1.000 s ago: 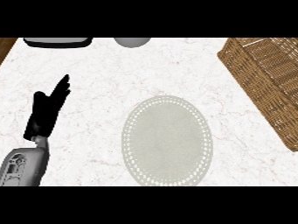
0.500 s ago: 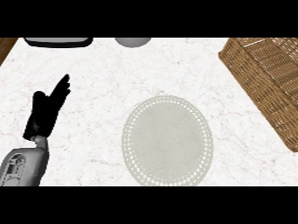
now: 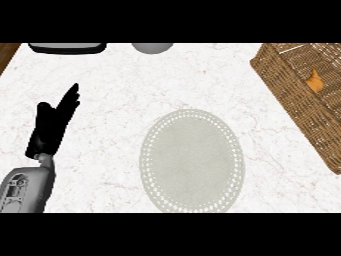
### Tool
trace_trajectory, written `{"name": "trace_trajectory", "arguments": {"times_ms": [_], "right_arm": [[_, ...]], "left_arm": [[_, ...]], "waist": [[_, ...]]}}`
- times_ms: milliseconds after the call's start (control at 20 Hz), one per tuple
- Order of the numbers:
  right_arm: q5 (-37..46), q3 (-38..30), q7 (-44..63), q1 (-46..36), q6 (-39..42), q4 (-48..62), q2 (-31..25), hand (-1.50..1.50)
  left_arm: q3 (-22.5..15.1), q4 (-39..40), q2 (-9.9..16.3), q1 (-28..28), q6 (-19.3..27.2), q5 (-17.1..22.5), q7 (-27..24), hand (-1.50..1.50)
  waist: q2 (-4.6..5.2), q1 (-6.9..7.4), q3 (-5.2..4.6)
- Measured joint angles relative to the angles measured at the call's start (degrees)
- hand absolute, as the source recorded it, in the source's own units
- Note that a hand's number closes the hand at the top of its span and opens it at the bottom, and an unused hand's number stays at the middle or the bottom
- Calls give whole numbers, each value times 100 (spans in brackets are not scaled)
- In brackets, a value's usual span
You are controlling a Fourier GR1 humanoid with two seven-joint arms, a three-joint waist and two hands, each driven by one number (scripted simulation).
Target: Pick the croissant from the placemat and place it in the basket
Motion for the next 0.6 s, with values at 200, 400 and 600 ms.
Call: {"name": "trace_trajectory", "arguments": {"times_ms": [200, 400, 600], "right_arm": [[-273, -350, -219, -33, -433, 210, 58, -150], [-582, -762, -266, -113, -806, 304, -111, -150], [-854, -1151, -248, -68, -1017, 522, -449, -150]], "left_arm": [[-32, -32, -36, -7, 27, -26, 36, 0], [-3, -2, -16, 8, -10, 8, -4, 0], [-15, -17, -66, 12, 16, 13, -1, 0]], "waist": [[2, 8, 1], [3, -5, 0], [5, -7, 0]]}}
